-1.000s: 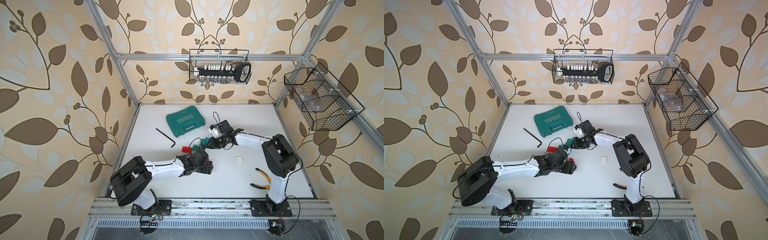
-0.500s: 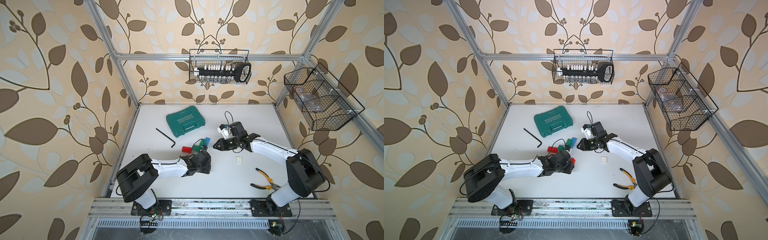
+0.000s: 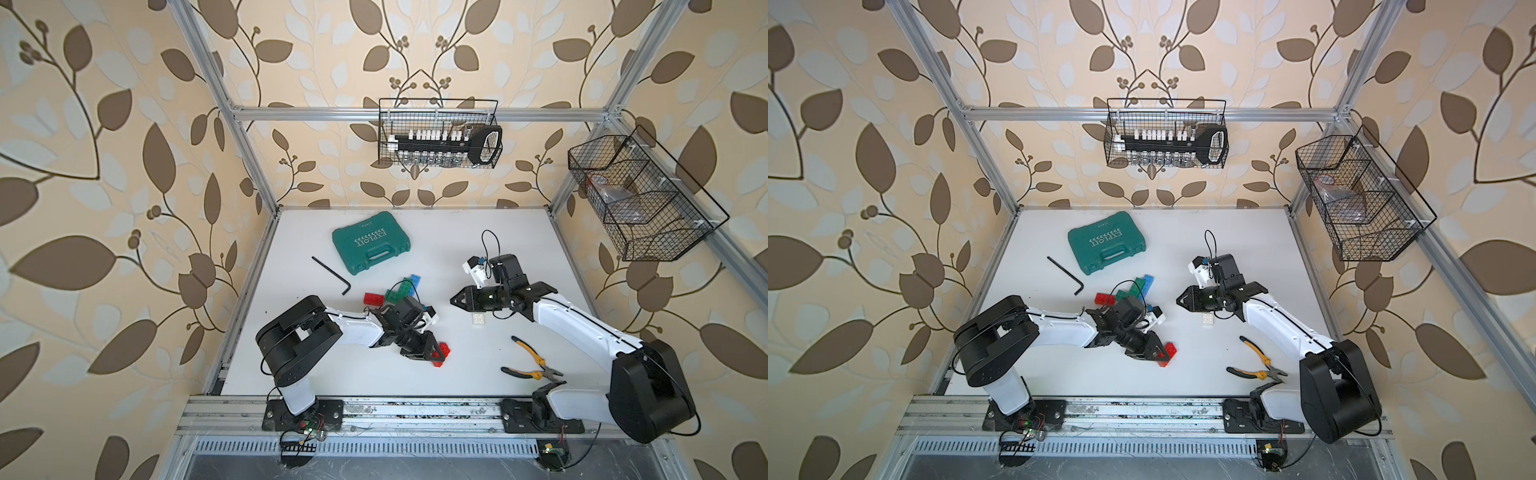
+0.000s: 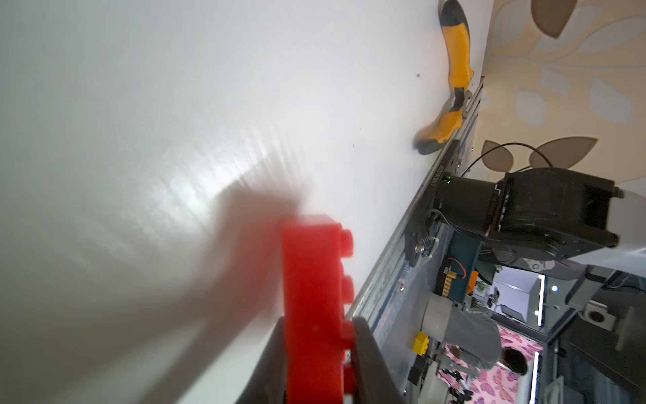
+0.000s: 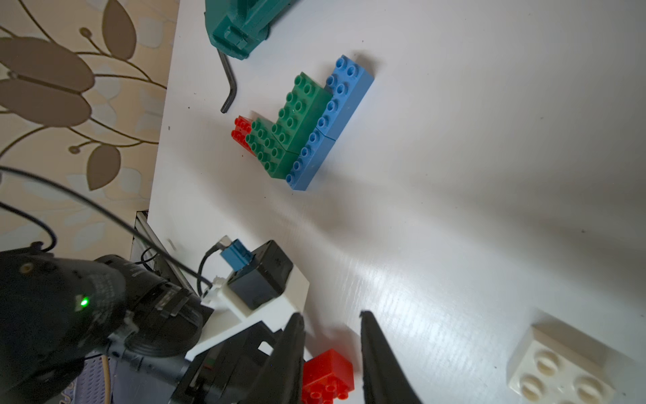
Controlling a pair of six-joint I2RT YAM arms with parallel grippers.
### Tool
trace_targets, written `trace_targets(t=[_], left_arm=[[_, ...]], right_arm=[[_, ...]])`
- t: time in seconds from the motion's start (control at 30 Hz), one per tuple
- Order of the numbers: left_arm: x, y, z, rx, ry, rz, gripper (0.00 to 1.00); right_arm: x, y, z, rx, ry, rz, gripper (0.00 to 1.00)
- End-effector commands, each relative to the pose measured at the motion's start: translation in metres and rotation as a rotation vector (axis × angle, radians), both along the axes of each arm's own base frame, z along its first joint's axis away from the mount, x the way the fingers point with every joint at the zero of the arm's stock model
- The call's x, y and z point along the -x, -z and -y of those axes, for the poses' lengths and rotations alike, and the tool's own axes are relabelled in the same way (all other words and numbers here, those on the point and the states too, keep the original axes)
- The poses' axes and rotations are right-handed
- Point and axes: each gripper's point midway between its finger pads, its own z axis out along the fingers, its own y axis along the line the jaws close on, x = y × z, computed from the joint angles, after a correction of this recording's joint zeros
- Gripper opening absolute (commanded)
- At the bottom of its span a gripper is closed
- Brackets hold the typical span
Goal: Assemble a small pinwheel with lego
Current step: Adjust the lego brick at the center of the board.
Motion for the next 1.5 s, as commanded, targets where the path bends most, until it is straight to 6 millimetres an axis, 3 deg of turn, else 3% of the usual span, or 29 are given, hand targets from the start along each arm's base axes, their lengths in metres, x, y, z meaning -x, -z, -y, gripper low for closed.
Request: trace_targets(t=[0.0, 0.03, 0.13, 0.37, 0.47, 0.57, 0.67, 0.77, 0.9, 1.0, 1.2, 1.3, 1.37, 1.47], left_arm=[[0.010, 0.008, -0.016, -0.115, -0.020, -0.164, 0.16], [0.009, 0.010, -0.023, -0.175, -0.027, -0.152, 0.25], [-0.002, 0.009, -0.038, -0.279, -0.083, -0.092, 0.38], [-0.007, 0.022, -0.048, -0.388, -0.115, -0.090, 0.53], [-0.021, 0.011, -0.055, -0.412, -0.163, 0.001, 0.49], [-0.031, -0.008, -0.048, -0.381, -0.163, 0.102, 0.48], [-0.036, -0.022, -0.048, -0.412, -0.173, 0.205, 0.50], [-0.040, -0.039, -0.050, -0.332, -0.251, 0.237, 0.48], [-0.040, -0.068, -0.062, -0.221, -0.323, 0.272, 0.50], [-0.039, -0.065, -0.086, -0.210, -0.386, 0.212, 0.52], [-0.034, -0.057, -0.127, -0.132, -0.538, 0.123, 0.53], [-0.028, -0.052, -0.136, -0.129, -0.559, 0.112, 0.53], [-0.025, -0.049, -0.138, -0.131, -0.558, 0.108, 0.55], [-0.023, -0.046, -0.138, -0.127, -0.553, 0.103, 0.64]], right_arm=[[0.012, 0.004, 0.001, -0.009, -0.028, -0.024, 0.29], [0.013, 0.003, 0.000, -0.012, -0.030, -0.024, 0.29], [0.016, 0.003, 0.002, -0.011, -0.032, -0.021, 0.29], [0.016, 0.000, 0.003, -0.027, -0.039, -0.015, 0.29], [0.017, -0.003, 0.002, -0.034, -0.043, -0.006, 0.29], [0.021, -0.004, -0.005, -0.087, -0.076, -0.005, 0.29], [0.029, 0.010, -0.006, -0.092, -0.087, -0.047, 0.31], [0.052, 0.026, -0.020, -0.097, -0.156, -0.114, 0.33], [0.083, 0.044, -0.039, 0.067, -0.196, -0.112, 0.60], [0.090, 0.048, -0.049, 0.114, -0.176, -0.096, 0.66], [0.090, 0.062, -0.059, 0.312, -0.193, -0.085, 0.66], [0.090, 0.061, -0.078, 0.318, -0.227, -0.077, 0.67], [0.089, 0.064, -0.080, 0.392, -0.224, -0.060, 0.68], [0.089, 0.074, -0.084, 0.450, -0.238, -0.076, 0.69]])
